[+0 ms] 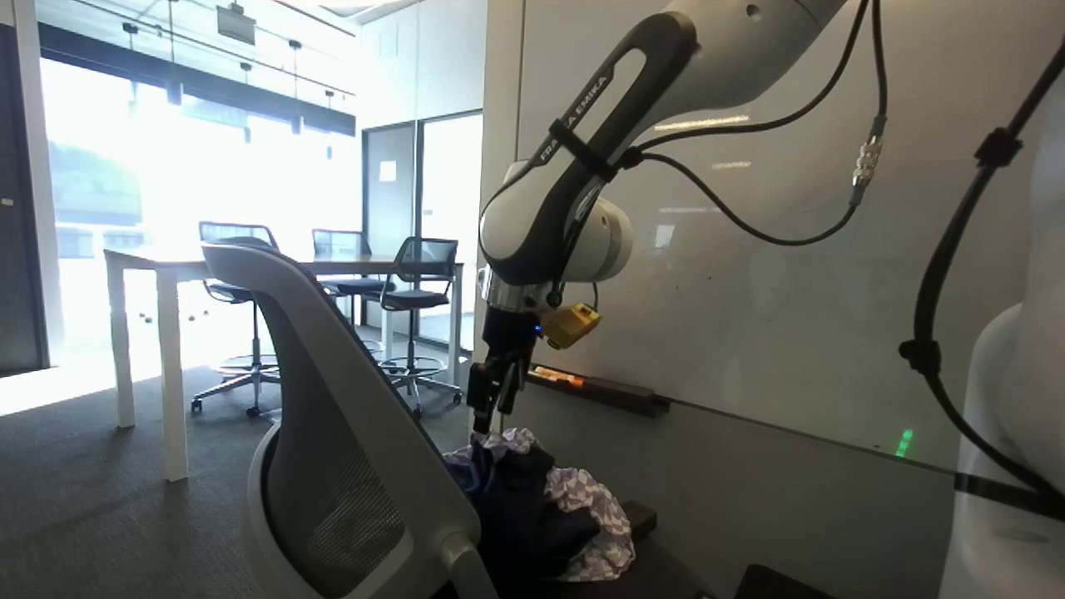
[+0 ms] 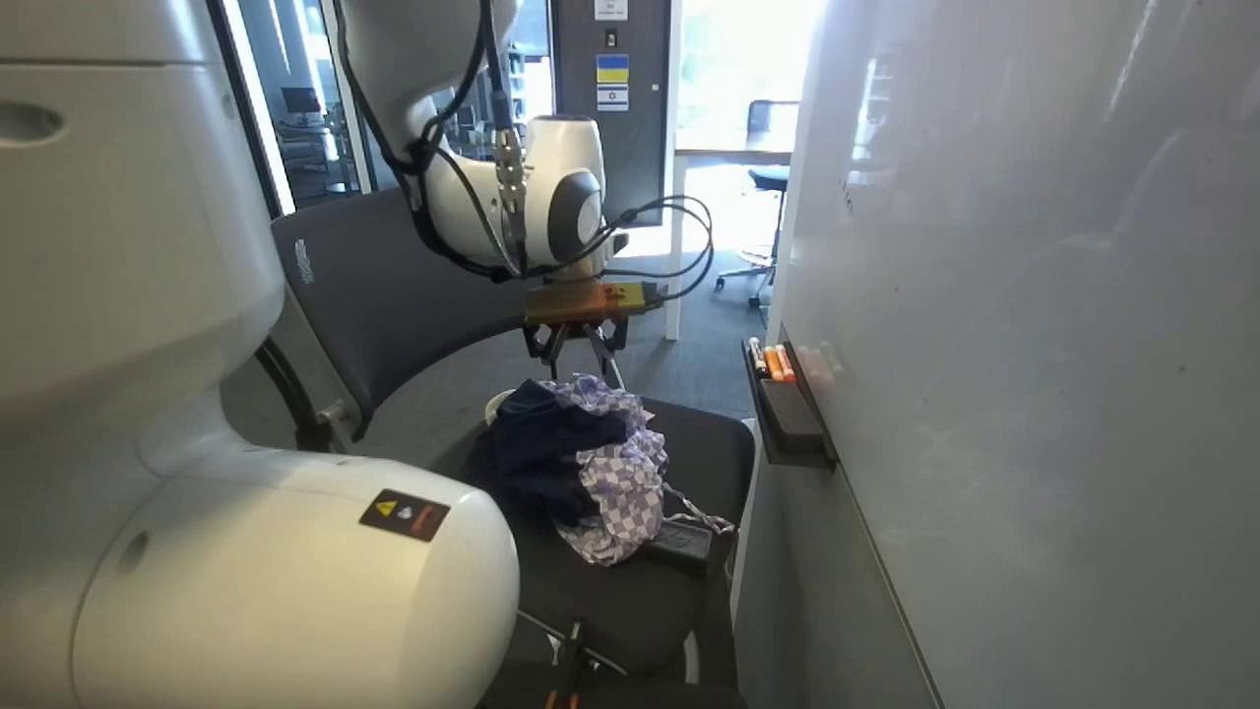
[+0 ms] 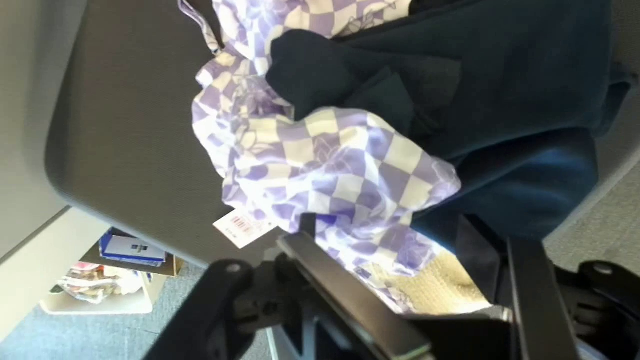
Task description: Move the clothes to the chair's seat
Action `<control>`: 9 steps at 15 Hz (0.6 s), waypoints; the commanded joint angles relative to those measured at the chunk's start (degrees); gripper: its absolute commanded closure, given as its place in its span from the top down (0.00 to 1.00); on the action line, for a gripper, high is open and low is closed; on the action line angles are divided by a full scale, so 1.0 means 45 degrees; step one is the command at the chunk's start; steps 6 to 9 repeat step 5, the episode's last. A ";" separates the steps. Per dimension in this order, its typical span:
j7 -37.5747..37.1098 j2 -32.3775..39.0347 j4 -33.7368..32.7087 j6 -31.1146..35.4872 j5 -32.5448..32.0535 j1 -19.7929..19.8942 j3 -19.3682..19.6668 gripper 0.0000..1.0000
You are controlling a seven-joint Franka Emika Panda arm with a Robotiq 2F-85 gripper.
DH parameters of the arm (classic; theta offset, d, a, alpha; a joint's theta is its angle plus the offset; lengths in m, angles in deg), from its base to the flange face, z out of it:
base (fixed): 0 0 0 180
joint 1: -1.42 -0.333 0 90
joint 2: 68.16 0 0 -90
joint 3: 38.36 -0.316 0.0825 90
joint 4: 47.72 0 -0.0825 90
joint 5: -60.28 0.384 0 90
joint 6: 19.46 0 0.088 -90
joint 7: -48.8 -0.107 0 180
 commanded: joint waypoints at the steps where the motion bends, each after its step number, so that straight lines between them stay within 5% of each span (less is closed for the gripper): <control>1: -0.2055 -0.1878 -0.0366 -0.2093 -0.1374 0.0085 -0.0597 1.00; 4: -0.2033 -0.3076 -0.0921 -0.4343 -0.0501 -0.0168 -0.0884 1.00; 9: -0.2367 -0.3435 -0.1060 -0.4561 -0.0610 -0.0137 -0.0986 1.00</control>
